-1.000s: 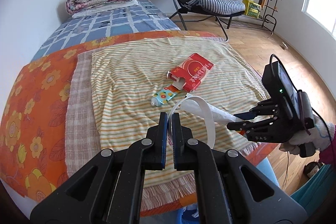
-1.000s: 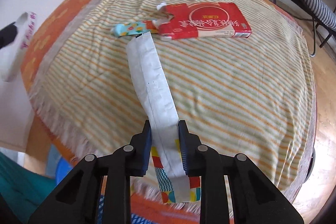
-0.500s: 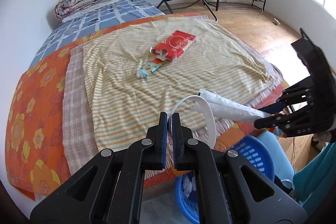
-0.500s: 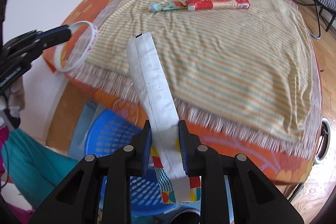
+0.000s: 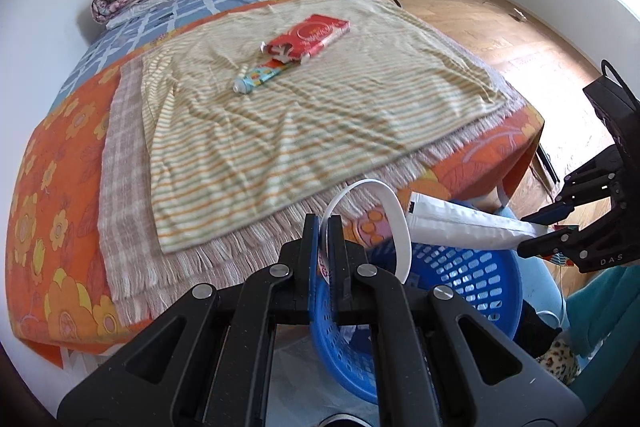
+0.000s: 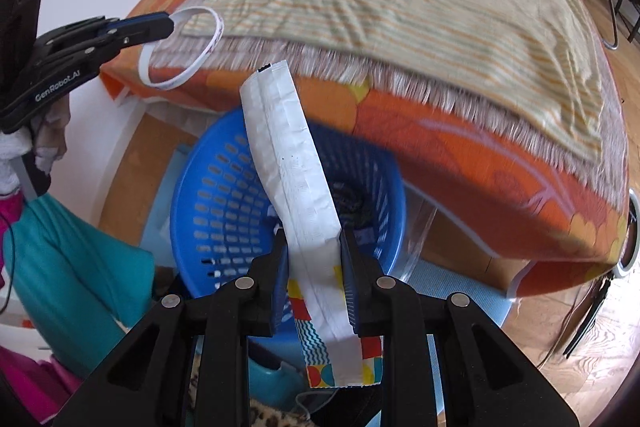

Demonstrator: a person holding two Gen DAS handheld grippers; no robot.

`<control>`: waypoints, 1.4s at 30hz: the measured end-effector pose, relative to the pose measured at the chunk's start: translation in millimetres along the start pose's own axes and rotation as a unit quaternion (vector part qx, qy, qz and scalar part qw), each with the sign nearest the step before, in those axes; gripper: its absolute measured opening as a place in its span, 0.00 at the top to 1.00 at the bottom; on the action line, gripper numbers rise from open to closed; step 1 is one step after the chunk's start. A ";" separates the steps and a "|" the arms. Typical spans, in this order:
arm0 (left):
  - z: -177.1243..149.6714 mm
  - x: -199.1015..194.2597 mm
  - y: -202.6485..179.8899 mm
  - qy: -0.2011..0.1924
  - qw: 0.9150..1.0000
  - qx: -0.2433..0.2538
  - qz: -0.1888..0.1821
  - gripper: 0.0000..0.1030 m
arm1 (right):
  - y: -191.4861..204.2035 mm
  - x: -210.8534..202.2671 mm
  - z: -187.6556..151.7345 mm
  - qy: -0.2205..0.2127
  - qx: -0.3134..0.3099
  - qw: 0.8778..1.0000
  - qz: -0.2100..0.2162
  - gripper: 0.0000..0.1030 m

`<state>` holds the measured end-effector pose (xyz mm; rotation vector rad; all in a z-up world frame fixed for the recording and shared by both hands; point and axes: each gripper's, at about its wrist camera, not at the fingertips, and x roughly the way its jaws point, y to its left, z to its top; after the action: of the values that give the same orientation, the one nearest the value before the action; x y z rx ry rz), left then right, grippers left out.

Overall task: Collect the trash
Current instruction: 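Carry the white band and white strip over the blue basket with both tools, then open both tools to drop the band and strip into the basket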

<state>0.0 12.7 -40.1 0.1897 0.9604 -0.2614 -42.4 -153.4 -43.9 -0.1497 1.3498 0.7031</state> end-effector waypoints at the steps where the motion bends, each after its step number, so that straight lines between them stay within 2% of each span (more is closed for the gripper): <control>1: -3.9 2.9 -1.5 0.005 1.000 0.000 -0.001 0.98 | 1.1 2.5 -3.0 0.005 -0.001 1.000 0.001 0.78; 10: -28.8 24.9 -15.8 0.043 0.999 0.011 -0.008 0.98 | 2.8 29.4 -24.1 0.044 0.005 0.999 -0.001 0.78; 24: -45.5 39.5 -40.2 0.070 0.997 0.037 -0.022 0.98 | 2.4 47.8 -28.3 0.071 0.018 0.997 0.006 0.76; 35: -50.0 50.9 -52.3 0.090 0.994 0.043 -0.032 0.97 | -2.2 47.6 -24.4 0.074 0.039 0.996 0.020 0.75; 38: -51.3 52.8 -54.8 0.094 0.994 0.045 -0.032 0.92 | -1.9 47.3 -22.5 0.071 0.042 0.996 0.027 0.75; 39: -51.5 52.8 -55.8 0.093 0.994 0.047 -0.032 0.88 | -1.8 47.3 -21.9 0.070 0.042 0.996 0.027 0.75; 41: -51.4 52.2 -57.1 0.090 0.994 0.050 -0.032 0.73 | -0.8 46.7 -20.4 0.067 0.042 0.997 0.024 0.75; 42: -51.0 51.5 -58.0 0.088 0.994 0.051 -0.031 0.63 | -0.5 46.0 -19.8 0.066 0.042 0.997 0.024 0.74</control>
<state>-29.3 -35.6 -113.8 0.2800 1.1290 -0.3555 -56.3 -146.1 -91.4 -0.0983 1.5110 0.6844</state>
